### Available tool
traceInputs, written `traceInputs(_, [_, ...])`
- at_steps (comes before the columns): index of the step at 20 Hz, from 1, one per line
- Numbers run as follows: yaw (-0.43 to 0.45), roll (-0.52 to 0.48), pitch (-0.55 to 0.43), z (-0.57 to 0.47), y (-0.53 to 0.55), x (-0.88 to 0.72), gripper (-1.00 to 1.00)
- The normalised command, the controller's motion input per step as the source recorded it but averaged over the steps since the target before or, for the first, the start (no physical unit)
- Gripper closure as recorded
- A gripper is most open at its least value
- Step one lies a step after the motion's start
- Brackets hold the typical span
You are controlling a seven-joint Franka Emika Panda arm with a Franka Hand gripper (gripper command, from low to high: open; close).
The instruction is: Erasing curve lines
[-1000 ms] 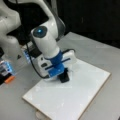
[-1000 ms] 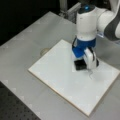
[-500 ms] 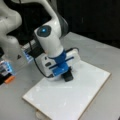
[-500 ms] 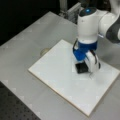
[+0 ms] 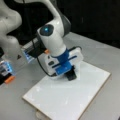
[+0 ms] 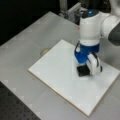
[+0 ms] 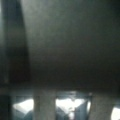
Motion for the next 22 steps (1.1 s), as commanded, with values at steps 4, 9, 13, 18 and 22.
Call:
traceInputs(4, [-0.212, 0.063, -0.149, -0.54, 0.26, -0.03, 1.00])
traceInputs(9, [-0.215, 0.058, -0.158, -0.57, 0.25, 0.02, 1.00])
traceInputs(13, [-0.222, 0.052, -0.160, -0.60, 0.27, 0.07, 1.00])
traceInputs(18, [-0.233, 0.047, -0.148, -0.60, 0.30, 0.10, 1.00])
traceInputs(22, [-0.255, 0.043, -0.141, -0.61, 0.39, 0.19, 1.00])
